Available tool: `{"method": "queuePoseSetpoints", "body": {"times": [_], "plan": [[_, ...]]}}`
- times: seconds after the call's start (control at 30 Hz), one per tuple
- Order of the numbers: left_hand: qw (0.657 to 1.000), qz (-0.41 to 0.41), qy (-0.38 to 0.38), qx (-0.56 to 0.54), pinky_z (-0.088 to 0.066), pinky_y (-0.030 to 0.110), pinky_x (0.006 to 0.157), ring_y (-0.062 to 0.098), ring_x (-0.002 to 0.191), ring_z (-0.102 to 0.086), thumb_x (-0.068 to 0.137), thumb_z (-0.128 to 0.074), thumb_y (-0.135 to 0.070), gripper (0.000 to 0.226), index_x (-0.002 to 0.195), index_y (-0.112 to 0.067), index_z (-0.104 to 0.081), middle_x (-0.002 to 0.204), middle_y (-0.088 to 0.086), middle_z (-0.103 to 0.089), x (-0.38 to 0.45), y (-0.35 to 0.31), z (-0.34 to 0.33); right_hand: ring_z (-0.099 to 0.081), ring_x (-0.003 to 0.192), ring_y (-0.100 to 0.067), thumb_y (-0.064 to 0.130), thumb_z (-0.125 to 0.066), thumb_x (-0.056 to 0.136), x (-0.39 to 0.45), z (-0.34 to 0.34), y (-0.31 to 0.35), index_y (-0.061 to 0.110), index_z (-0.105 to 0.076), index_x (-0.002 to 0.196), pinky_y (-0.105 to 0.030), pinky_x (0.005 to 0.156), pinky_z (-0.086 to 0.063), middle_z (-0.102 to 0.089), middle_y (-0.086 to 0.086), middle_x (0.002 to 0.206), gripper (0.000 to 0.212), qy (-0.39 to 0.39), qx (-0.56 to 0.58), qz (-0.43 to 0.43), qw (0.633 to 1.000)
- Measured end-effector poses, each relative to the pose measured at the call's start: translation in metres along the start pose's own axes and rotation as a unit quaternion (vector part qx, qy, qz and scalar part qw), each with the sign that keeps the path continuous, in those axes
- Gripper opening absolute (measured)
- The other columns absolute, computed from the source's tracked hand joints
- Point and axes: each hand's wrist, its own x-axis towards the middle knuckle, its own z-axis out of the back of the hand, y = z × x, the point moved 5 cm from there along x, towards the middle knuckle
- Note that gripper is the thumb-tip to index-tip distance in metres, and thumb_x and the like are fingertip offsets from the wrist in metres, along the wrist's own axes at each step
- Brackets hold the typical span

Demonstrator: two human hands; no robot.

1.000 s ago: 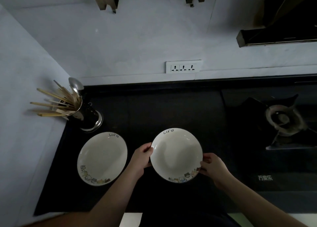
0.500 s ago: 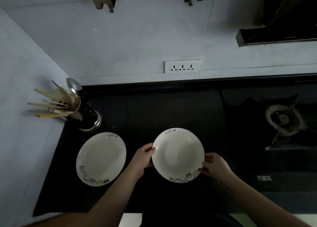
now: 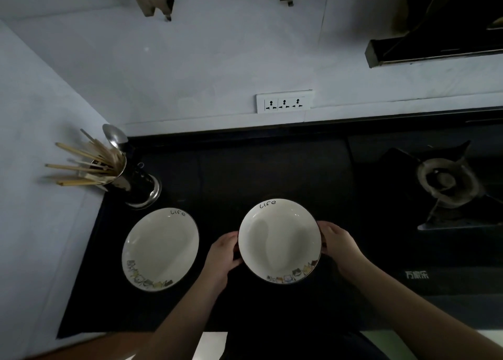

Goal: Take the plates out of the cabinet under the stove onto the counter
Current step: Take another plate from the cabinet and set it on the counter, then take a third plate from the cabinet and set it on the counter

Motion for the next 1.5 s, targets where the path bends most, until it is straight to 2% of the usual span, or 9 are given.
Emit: {"method": "queuePoseSetpoints", "body": {"times": [0.17, 0.3, 0.4, 0.67, 0.8, 0.93, 1.07, 1.2, 1.5], "plan": [[1.000, -0.009, 0.010, 0.011, -0.052, 0.046, 0.095, 0.014, 0.112, -0.057, 0.098, -0.053, -0.034, 0.027, 0.122, -0.026, -0.062, 0.123, -0.005, -0.061, -0.003, -0.001, -0.001, -0.054, 0.118, -0.019, 0.014, -0.061, 0.092, -0.003, 0.003, -0.003, 0.020, -0.050, 0.136, -0.040, 0.101, -0.048, -0.055, 0.000, 0.134, 0.045, 0.020, -0.079, 0.016, 0.997], [1.000, -0.013, 0.025, 0.001, -0.053, 0.046, 0.094, 0.014, 0.112, -0.059, 0.096, -0.056, -0.034, 0.016, 0.108, -0.035, -0.066, 0.121, -0.006, -0.064, -0.006, -0.001, -0.003, -0.057, 0.114, -0.021, 0.019, -0.057, 0.095, 0.001, 0.005, -0.008, 0.021, -0.053, 0.132, -0.045, 0.100, -0.049, -0.058, 0.001, 0.129, 0.037, 0.013, -0.004, -0.010, 1.000], [1.000, -0.012, 0.019, -0.015, -0.055, 0.044, 0.093, 0.015, 0.112, -0.060, 0.096, -0.057, -0.032, 0.031, 0.125, -0.025, -0.062, 0.125, -0.003, -0.063, -0.005, 0.002, -0.002, -0.056, 0.114, -0.022, 0.035, -0.051, 0.094, -0.003, 0.007, -0.012, 0.025, -0.052, 0.134, -0.049, 0.101, -0.046, -0.060, -0.001, 0.126, 0.040, 0.007, 0.059, -0.026, 0.998], [0.977, -0.118, -0.066, 0.168, -0.042, 0.032, 0.098, 0.011, 0.117, -0.054, 0.100, -0.047, -0.033, 0.038, 0.138, -0.030, -0.050, 0.138, -0.001, -0.056, -0.038, -0.022, 0.015, -0.051, 0.124, -0.022, 0.042, -0.051, 0.094, -0.011, 0.019, -0.004, 0.031, -0.031, 0.147, -0.039, 0.096, -0.041, -0.051, 0.002, 0.142, 0.057, 0.018, -0.044, 0.048, 0.998], [0.909, -0.237, -0.054, 0.339, -0.035, 0.024, 0.097, 0.002, 0.122, -0.045, 0.101, -0.038, -0.049, 0.045, 0.143, -0.034, -0.043, 0.144, -0.008, -0.050, -0.077, -0.039, 0.012, -0.061, 0.100, -0.013, 0.046, -0.044, 0.096, -0.030, 0.020, 0.014, 0.029, -0.041, 0.142, -0.027, 0.082, -0.049, -0.059, 0.000, 0.125, 0.049, 0.045, -0.165, 0.126, 0.977], [0.806, -0.304, -0.071, 0.503, -0.027, 0.034, 0.115, 0.012, 0.143, -0.031, 0.102, -0.033, -0.049, 0.053, 0.151, -0.029, -0.034, 0.156, -0.005, -0.036, -0.107, -0.045, 0.011, -0.049, 0.126, -0.020, 0.050, -0.042, 0.097, -0.065, 0.015, 0.031, 0.029, -0.038, 0.145, -0.027, 0.088, -0.042, -0.039, -0.001, 0.151, 0.053, 0.045, -0.240, 0.205, 0.948], [0.725, -0.356, -0.088, 0.584, -0.013, 0.037, 0.120, 0.012, 0.149, -0.017, 0.102, -0.027, -0.052, 0.058, 0.155, -0.028, -0.025, 0.162, -0.005, -0.026, -0.120, -0.042, 0.021, -0.036, 0.138, -0.022, 0.054, -0.036, 0.097, -0.107, 0.009, 0.044, 0.027, -0.038, 0.145, -0.043, 0.109, -0.036, -0.039, 0.003, 0.152, 0.055, 0.021, -0.298, 0.290, 0.909], [0.652, -0.377, -0.086, 0.652, 0.001, 0.041, 0.121, 0.016, 0.152, 0.001, 0.097, -0.011, -0.060, 0.066, 0.157, -0.032, -0.014, 0.166, -0.006, -0.010, -0.126, -0.033, 0.040, -0.029, 0.142, -0.022, 0.058, -0.028, 0.095, -0.139, 0.001, 0.044, 0.026, -0.035, 0.147, -0.043, 0.115, -0.024, -0.037, 0.001, 0.154, 0.061, -0.042, -0.372, 0.320, 0.870], [0.600, -0.430, -0.045, 0.673, 0.010, 0.042, 0.121, 0.018, 0.151, 0.013, 0.088, 0.013, -0.071, 0.078, 0.156, -0.035, 0.003, 0.166, -0.006, 0.005, -0.146, -0.004, 0.110, -0.020, 0.146, -0.021, 0.061, -0.022, 0.095, -0.230, -0.066, 0.020, 0.027, -0.025, 0.151, -0.040, 0.119, -0.015, -0.030, 0.000, 0.158, 0.066, -0.086, -0.417, 0.322, 0.846]]}}
